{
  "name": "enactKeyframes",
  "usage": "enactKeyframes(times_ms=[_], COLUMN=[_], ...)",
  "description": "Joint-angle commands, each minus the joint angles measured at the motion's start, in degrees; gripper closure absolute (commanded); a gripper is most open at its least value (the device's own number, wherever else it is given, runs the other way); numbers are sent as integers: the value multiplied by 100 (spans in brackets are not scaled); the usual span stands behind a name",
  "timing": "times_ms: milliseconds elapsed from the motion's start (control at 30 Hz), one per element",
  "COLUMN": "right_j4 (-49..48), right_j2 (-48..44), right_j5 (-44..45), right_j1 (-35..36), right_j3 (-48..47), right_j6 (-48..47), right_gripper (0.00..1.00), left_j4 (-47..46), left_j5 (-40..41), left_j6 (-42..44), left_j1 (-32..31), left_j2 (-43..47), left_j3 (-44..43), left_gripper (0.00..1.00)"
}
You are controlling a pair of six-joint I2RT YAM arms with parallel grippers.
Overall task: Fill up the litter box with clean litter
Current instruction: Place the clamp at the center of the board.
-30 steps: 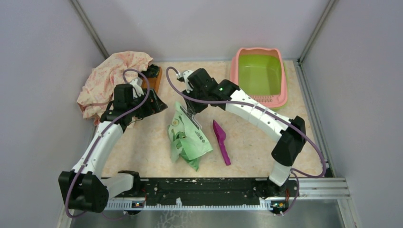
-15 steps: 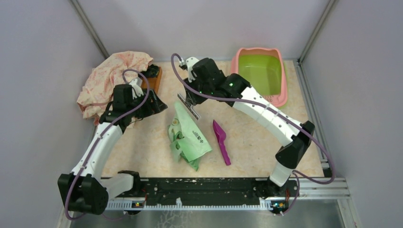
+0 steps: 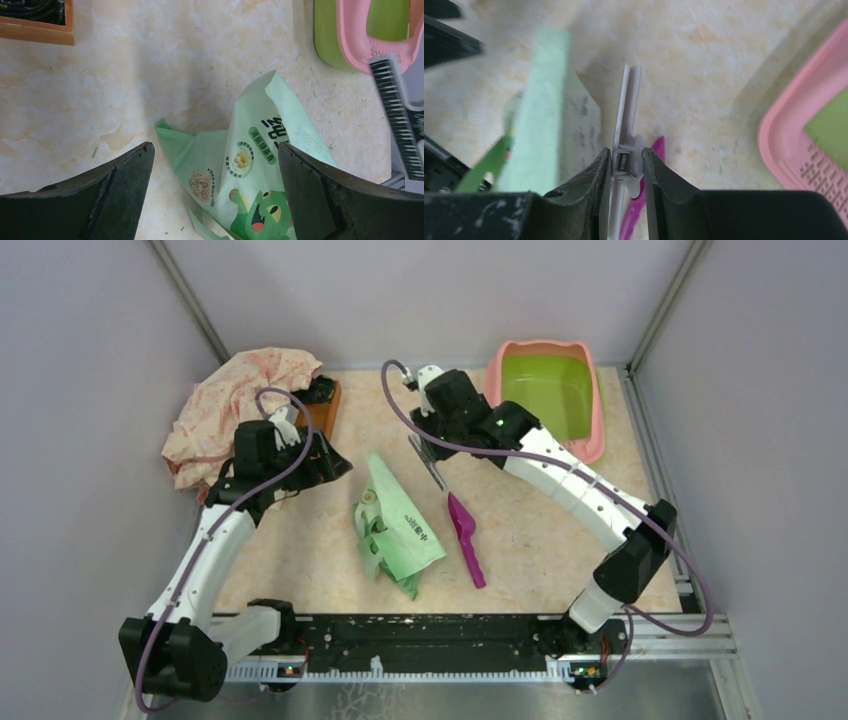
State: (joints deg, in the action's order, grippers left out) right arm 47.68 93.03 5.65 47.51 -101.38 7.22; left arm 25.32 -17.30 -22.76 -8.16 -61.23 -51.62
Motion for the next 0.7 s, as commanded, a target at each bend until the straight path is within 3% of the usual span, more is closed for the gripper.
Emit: enactKeyframes(times_ms=[0, 400, 600, 667], right_j4=[-382, -1058, -1349, -1345], right_j2=[-674, -1850, -1938, -1854], right_j5=[378, 1357, 1606, 1555], right_j1=[-405, -628, -645, -648], right_j3=[1107, 3836, 4833, 4845], right_j6=[-22, 606, 1039, 1136], right_gripper=[100, 100, 100, 94], left_j4=[-110, -286, -288, -282], left_j5=[-220, -491, -488, -506], left_j6=[93, 82, 139, 130], left_j1=[-36, -36, -36, -36], left_j2=[102, 1, -61, -73], left_j3=[51, 55, 44, 33], left_gripper=[1, 1, 1, 1])
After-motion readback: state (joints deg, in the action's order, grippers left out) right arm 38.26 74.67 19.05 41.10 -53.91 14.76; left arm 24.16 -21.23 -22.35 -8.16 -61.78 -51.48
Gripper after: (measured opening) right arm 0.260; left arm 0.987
